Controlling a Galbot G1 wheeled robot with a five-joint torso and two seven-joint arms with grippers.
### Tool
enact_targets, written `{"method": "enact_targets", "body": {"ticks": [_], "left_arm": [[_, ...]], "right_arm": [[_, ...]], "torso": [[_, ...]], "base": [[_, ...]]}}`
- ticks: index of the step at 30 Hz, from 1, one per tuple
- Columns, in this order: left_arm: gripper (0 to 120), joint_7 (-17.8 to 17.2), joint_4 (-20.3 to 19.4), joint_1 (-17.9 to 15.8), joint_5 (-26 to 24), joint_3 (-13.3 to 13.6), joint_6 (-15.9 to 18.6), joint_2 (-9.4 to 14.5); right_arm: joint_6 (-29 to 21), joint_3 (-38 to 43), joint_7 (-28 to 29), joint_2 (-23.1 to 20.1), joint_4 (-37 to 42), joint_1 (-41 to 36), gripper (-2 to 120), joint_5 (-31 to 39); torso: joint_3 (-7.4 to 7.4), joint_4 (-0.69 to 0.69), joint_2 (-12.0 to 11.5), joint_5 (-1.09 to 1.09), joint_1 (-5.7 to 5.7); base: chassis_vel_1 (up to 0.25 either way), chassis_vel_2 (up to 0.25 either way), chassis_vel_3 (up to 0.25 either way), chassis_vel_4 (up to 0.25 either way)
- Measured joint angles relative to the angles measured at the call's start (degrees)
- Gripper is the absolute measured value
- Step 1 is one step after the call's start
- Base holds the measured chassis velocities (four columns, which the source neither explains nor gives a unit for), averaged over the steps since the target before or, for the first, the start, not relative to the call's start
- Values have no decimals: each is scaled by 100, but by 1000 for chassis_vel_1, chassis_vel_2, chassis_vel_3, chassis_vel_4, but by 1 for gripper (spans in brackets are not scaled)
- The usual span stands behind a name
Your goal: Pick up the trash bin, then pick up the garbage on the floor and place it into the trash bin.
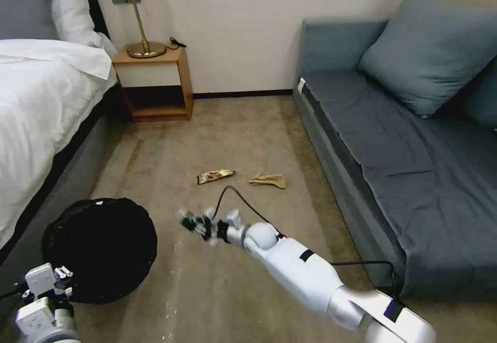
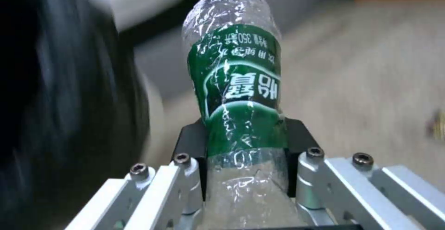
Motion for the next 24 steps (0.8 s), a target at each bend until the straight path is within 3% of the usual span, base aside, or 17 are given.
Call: {"method": "enact_targets", "body": {"ticks": [5, 13, 18, 24], "left_arm": [[3, 0, -22, 2, 121, 32, 15, -87], [3, -51, -224, -119, 79, 94, 206, -198], [3, -73, -305, -181, -3, 100, 285, -186], [3, -80, -319, -233, -131, 108, 309, -154]], "right_arm": [[-137, 369, -119, 226, 509, 361, 27, 860], [-346, -57, -405, 486, 1589, 264, 27, 2439], [-369, -425, -546, 499, 1783, 109, 27, 2491], [-195, -971, -597, 500, 1550, -40, 27, 1594]], "torso": [[0, 0, 0, -1, 0], [-1, 1, 0, -1, 0], [-1, 0, 0, -1, 0], [-1, 0, 0, -1, 0]], "base": [[0, 0, 0, 0], [0, 0, 0, 0], [0, 0, 0, 0], [0, 0, 0, 0]]}}
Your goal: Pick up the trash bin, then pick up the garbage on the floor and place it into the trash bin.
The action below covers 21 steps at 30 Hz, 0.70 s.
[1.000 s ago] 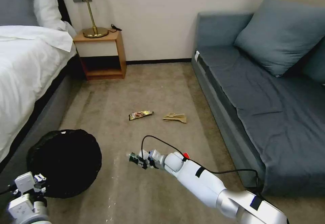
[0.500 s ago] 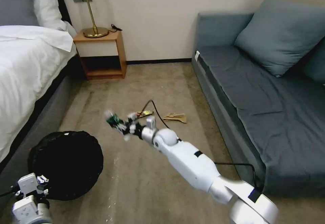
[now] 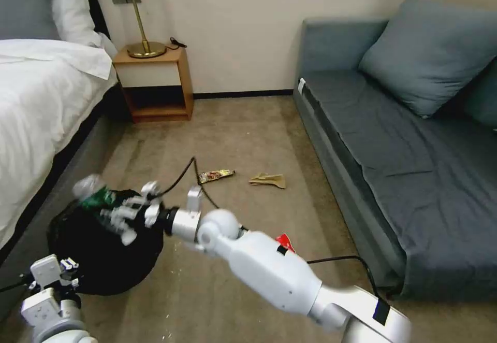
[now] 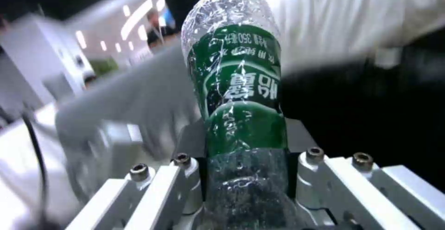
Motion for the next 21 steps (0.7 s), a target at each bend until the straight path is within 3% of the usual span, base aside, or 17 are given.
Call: {"method": "enact_targets", "body": {"ticks": [4, 15, 21], "left_arm": [[3, 0, 0, 1, -3, 6, 0, -20], [3, 40, -1, 9, 85, 21, 9, -92], [3, 98, -7, 23, 90, 23, 9, -98]], "right_arm": [[307, -84, 235, -4, -240, -42, 27, -643], [586, -112, 785, -7, -295, -102, 27, -981], [860, -259, 1177, -8, -64, -175, 51, -988]], "torso": [[0, 0, 0, -1, 0], [0, 0, 0, 0, 0], [0, 0, 0, 1, 0]], "base": [[0, 0, 0, 0], [0, 0, 0, 0], [0, 0, 0, 0]]}}
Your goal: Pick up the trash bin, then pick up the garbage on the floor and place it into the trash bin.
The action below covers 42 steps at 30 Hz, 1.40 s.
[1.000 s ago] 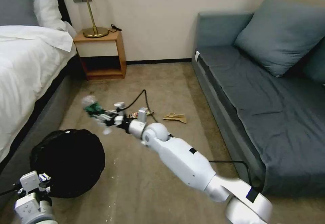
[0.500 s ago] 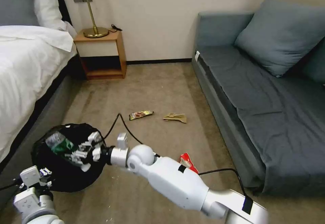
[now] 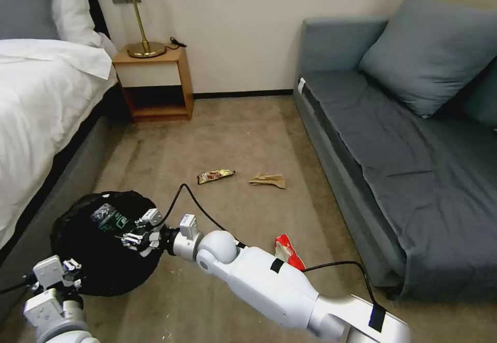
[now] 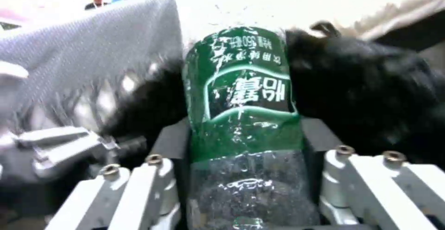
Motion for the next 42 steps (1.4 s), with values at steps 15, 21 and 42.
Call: {"method": "enact_targets", "body": {"ticks": [15, 21, 42], "left_arm": [[3, 10, 63, -7, 3, -22, -46, -24], [3, 3, 186, -55, 12, -24, -46, -14], [3, 10, 110, -58, 109, 22, 75, 215]], "right_arm": [[129, -70, 34, 0, 30, 29, 99, -176], [210, 90, 57, -347, 351, -6, 100, -81], [600, 2645, 527, -2290, -962, -1125, 100, -2273]], "torso": [[0, 0, 0, 0, 0], [0, 1, 0, 0, 0], [0, -2, 0, 3, 0]], "base": [[0, 0, 0, 0], [0, 0, 0, 0], [0, 0, 0, 0]]}}
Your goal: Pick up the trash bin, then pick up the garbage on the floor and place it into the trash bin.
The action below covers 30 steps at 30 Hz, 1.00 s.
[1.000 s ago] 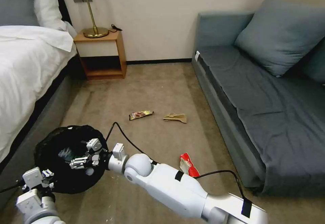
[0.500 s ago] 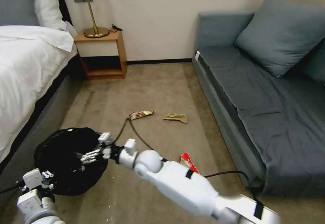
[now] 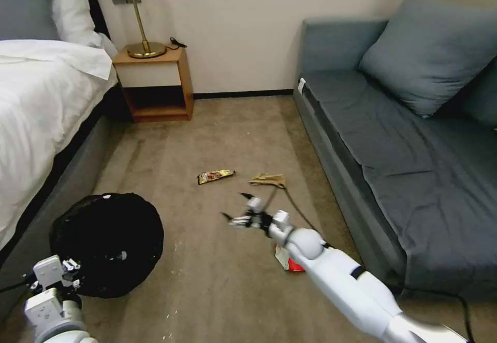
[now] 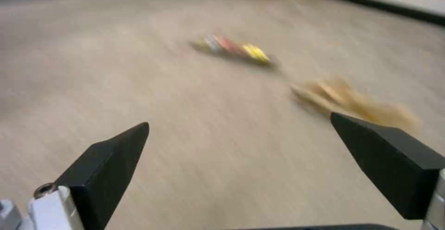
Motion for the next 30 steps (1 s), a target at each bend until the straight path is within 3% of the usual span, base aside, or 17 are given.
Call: {"method": "enact_targets", "body": {"ticks": [5, 11, 18, 26, 30], "left_arm": [[3, 12, 35, -44, -19, 36, 74, 119], [3, 25, 6, -105, -30, 88, 101, 234], [3, 46, -17, -52, -55, 92, 75, 344], [3, 61, -82, 51, -129, 77, 11, 435], [3, 61, -96, 74, -159, 71, 6, 505]], "right_arm": [[-234, 238, 189, -294, 278, -669, 100, -41], [-249, 631, 222, -164, 539, -1265, 100, -374], [-306, 809, 243, 63, 616, -1396, 100, -607], [-342, 947, 177, 205, 118, -1301, 100, -919], [-334, 1131, 62, 283, -173, -1304, 88, -1025]], "torso": [[0, 2, 0, 0, 0], [0, 1, 0, -2, 0], [0, 3, 0, -3, 0], [0, 3, 0, -4, 0], [0, 3, 0, -3, 0]], "base": [[0, 0, 0, 0], [0, 0, 0, 0], [0, 0, 0, 0], [0, 0, 0, 0], [0, 0, 0, 0]]}}
